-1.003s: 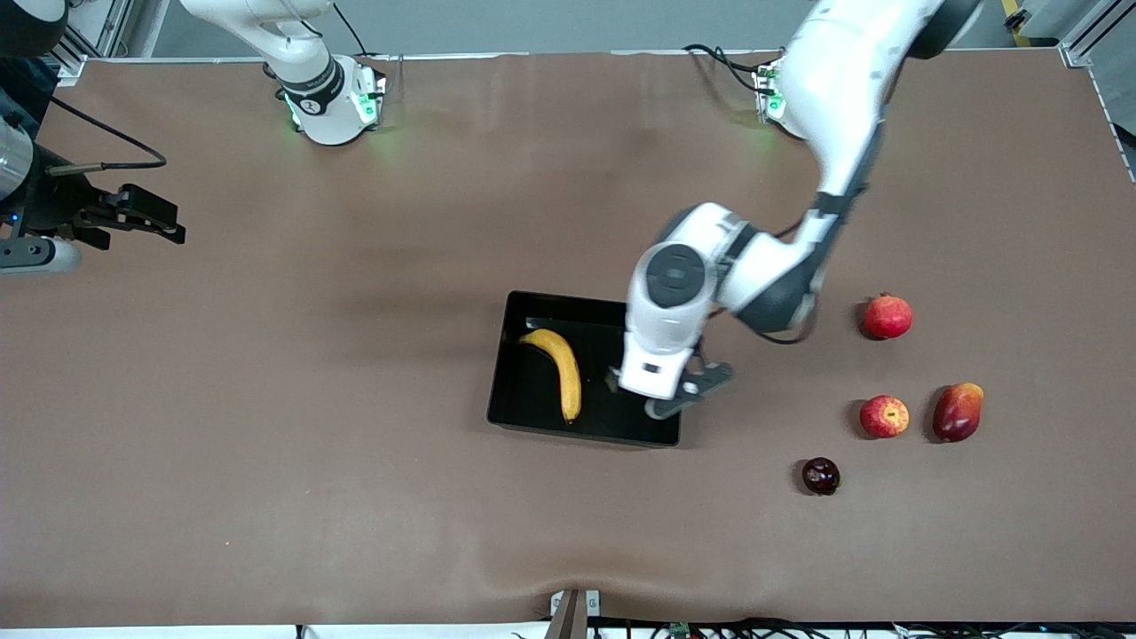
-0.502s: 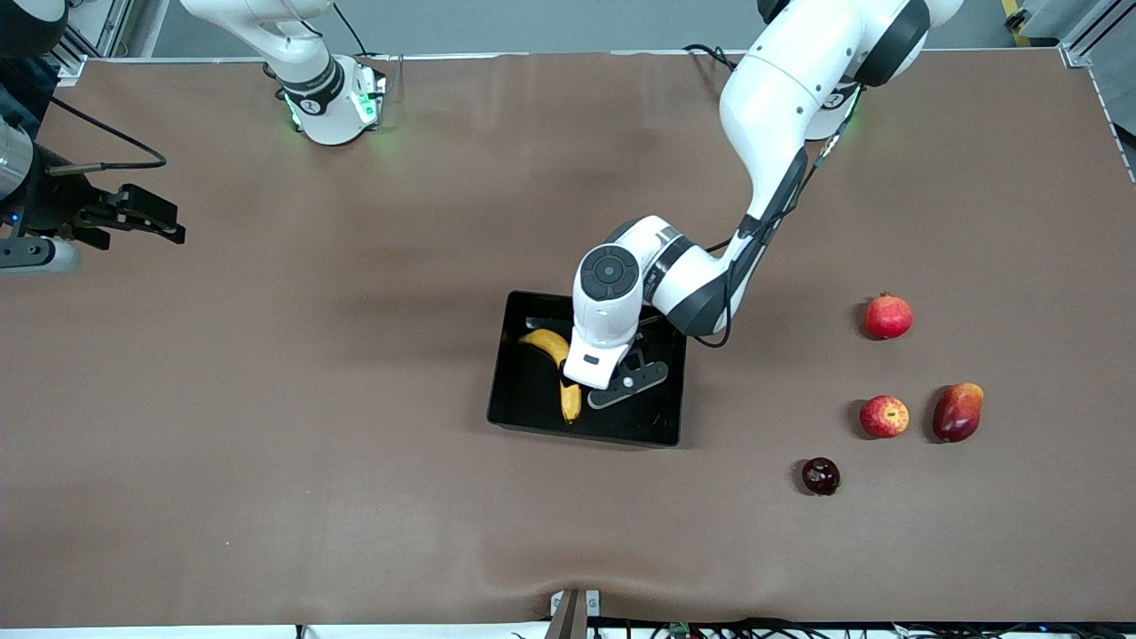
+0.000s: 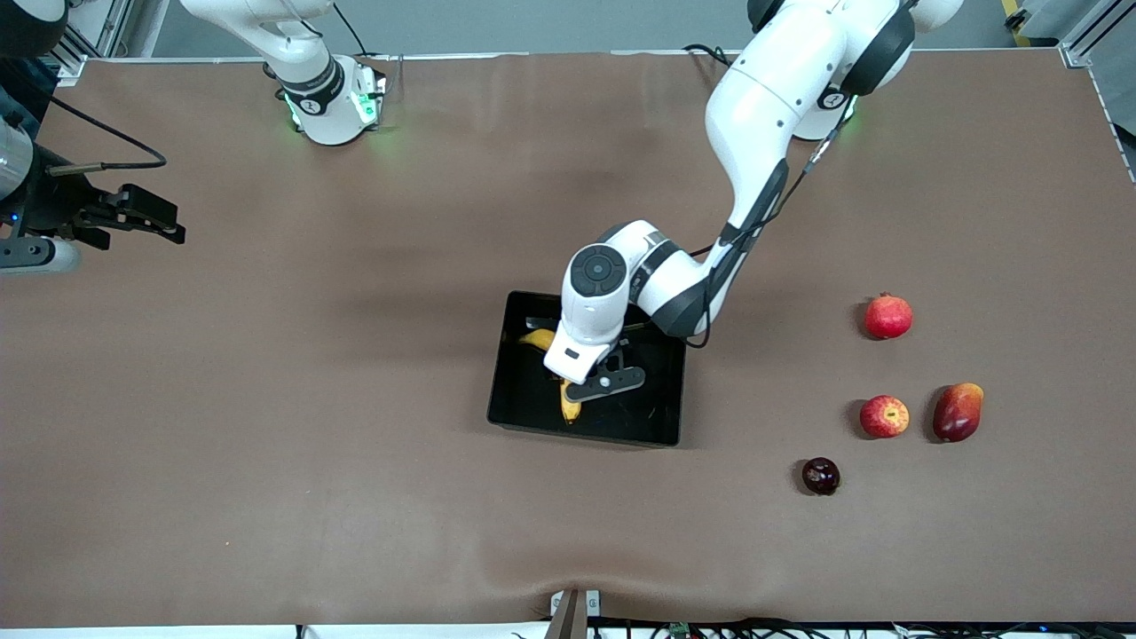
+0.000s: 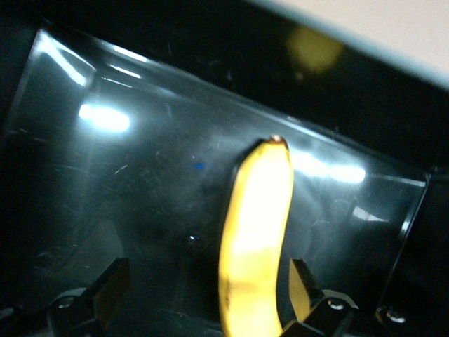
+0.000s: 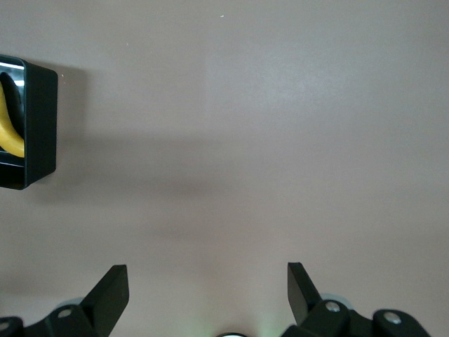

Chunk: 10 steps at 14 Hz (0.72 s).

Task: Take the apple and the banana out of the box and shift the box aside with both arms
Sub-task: 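Lower the left gripper and close it on the banana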

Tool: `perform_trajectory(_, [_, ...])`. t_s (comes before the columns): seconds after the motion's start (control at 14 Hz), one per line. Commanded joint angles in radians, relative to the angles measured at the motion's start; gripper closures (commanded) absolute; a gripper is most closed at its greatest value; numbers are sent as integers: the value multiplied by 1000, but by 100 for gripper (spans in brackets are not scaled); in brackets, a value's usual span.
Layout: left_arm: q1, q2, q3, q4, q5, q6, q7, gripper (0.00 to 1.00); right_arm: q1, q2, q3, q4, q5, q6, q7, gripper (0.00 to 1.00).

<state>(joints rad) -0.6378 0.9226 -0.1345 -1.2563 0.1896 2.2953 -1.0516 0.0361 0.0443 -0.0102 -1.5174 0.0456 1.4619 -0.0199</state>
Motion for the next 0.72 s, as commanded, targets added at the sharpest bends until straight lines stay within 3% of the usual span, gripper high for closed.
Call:
perform_trajectory(0.0, [-20, 28, 7, 32, 7, 18, 41, 0, -12, 3, 7, 14, 3, -6, -5, 0])
perform_trajectory(0.5, [-32, 47, 7, 32, 7, 26, 65, 0, -12, 3, 7, 14, 5, -6, -6, 0])
perform_trajectory(0.57, [-33, 50, 7, 32, 8, 27, 65, 7, -12, 3, 7, 14, 5, -6, -5, 0])
perform_trajectory(0.65, [-34, 56, 7, 32, 8, 29, 64, 29, -12, 3, 7, 14, 3, -6, -5, 0])
